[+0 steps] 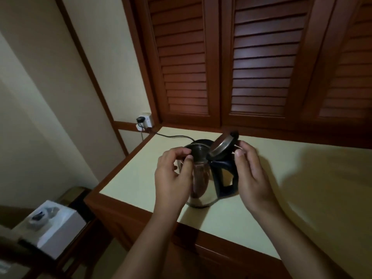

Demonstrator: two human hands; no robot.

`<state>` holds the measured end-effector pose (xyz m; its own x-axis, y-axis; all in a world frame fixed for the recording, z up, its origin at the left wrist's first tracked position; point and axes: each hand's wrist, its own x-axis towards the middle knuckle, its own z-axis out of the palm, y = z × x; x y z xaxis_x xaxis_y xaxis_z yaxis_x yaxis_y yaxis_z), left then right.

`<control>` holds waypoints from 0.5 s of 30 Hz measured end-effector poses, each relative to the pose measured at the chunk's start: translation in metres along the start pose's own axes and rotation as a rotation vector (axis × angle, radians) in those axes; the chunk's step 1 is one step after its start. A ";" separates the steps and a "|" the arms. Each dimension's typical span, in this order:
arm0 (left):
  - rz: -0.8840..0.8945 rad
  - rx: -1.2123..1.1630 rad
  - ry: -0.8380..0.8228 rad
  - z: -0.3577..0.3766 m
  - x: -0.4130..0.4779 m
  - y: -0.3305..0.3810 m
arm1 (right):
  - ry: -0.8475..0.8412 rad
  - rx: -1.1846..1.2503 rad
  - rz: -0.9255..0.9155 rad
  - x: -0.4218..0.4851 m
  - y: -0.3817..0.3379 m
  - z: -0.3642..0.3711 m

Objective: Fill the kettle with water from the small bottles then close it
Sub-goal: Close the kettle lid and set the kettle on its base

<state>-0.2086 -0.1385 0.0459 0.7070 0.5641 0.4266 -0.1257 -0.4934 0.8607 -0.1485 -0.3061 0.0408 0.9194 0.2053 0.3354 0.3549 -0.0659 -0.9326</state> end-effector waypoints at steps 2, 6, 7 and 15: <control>0.051 0.022 -0.045 -0.014 0.016 -0.013 | 0.084 0.001 0.014 0.002 -0.003 0.018; 0.069 -0.024 -0.129 -0.038 0.043 -0.037 | 0.224 0.046 0.035 -0.001 -0.009 0.041; 0.061 -0.040 -0.159 -0.042 0.047 -0.042 | 0.265 0.044 0.037 -0.003 -0.010 0.044; 0.049 -0.097 -0.402 -0.049 0.061 -0.066 | 0.376 -0.107 0.016 -0.014 -0.018 0.061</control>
<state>-0.1912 -0.0395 0.0287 0.9116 0.2284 0.3417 -0.2174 -0.4376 0.8725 -0.1780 -0.2479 0.0447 0.9156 -0.1678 0.3655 0.3378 -0.1720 -0.9253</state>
